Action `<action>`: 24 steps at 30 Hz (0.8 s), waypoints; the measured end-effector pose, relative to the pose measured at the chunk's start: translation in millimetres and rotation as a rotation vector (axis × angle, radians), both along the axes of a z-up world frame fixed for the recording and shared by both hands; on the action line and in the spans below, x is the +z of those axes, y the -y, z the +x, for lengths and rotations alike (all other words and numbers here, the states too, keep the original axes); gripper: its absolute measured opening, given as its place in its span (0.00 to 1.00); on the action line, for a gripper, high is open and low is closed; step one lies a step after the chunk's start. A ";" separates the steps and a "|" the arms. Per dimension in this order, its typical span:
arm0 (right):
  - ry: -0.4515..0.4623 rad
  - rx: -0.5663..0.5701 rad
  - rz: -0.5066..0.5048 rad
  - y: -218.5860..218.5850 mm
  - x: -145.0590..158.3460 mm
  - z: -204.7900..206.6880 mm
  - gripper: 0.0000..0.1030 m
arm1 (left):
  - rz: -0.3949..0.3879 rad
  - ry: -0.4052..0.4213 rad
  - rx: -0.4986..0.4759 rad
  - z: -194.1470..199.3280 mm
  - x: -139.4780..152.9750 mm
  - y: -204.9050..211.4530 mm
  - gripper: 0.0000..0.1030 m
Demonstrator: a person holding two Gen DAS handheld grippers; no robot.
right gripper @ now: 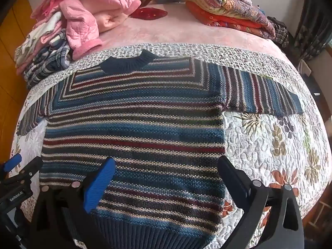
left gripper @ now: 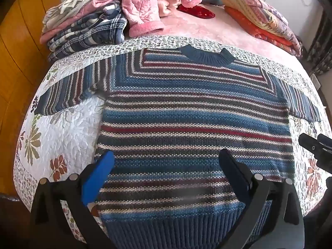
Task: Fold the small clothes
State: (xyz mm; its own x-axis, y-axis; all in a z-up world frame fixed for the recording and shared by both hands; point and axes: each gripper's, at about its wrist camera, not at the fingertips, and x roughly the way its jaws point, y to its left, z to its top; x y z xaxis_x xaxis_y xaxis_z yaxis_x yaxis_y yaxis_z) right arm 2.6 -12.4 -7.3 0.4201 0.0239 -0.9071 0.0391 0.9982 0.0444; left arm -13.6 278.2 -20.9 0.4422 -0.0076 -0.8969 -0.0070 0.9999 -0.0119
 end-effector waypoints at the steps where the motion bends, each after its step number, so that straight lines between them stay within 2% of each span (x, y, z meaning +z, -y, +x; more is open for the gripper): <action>1: 0.000 0.000 0.000 0.2 -0.2 -0.1 0.96 | 0.001 0.001 -0.001 -0.2 0.1 0.2 0.97; 24: 0.007 -0.003 -0.001 -1.7 0.9 1.5 0.96 | 0.005 -0.001 0.002 3.0 -2.2 -1.6 0.97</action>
State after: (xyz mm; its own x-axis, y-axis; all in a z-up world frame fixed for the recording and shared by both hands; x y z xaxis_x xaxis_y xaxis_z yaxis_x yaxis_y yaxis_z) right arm 4.2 -10.7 -6.4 0.4261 0.0220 -0.9044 0.0419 0.9981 0.0441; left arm -10.5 279.8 -23.1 0.4414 -0.0022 -0.8973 -0.0091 0.9999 -0.0069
